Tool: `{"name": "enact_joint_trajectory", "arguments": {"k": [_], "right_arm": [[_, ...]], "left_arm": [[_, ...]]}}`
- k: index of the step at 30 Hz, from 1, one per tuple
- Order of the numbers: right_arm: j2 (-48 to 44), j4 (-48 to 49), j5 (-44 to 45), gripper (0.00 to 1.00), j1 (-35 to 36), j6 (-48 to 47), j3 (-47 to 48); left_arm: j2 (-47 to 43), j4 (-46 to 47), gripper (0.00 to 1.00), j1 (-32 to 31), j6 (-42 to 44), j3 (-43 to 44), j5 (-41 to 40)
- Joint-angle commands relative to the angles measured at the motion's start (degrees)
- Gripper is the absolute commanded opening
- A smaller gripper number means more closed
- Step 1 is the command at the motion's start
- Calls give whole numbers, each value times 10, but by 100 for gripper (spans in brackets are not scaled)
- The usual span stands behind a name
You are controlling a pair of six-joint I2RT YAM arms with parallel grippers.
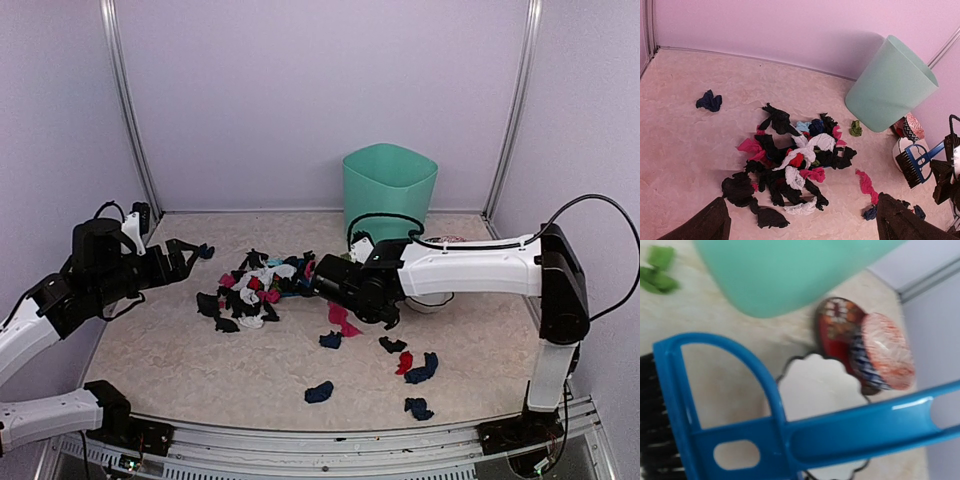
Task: Sweep away the paper scraps from the table
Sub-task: Pass from the right arm to the left
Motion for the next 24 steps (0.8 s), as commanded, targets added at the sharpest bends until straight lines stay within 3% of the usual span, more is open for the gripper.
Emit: {"name": "enact_joint_trajectory", "arguments": {"k": [1, 12, 24], "right_arm": [[-68, 153, -75, 0, -3, -78, -39], [-142, 296, -254, 0, -38, -62, -109], [-151, 406, -342, 0, -44, 19, -135]], "left_arm": [[-6, 38, 99, -2, -35, -15, 40], [-18, 176, 99, -3, -129, -79, 173], [24, 403, 99, -40, -245, -148, 247]]}}
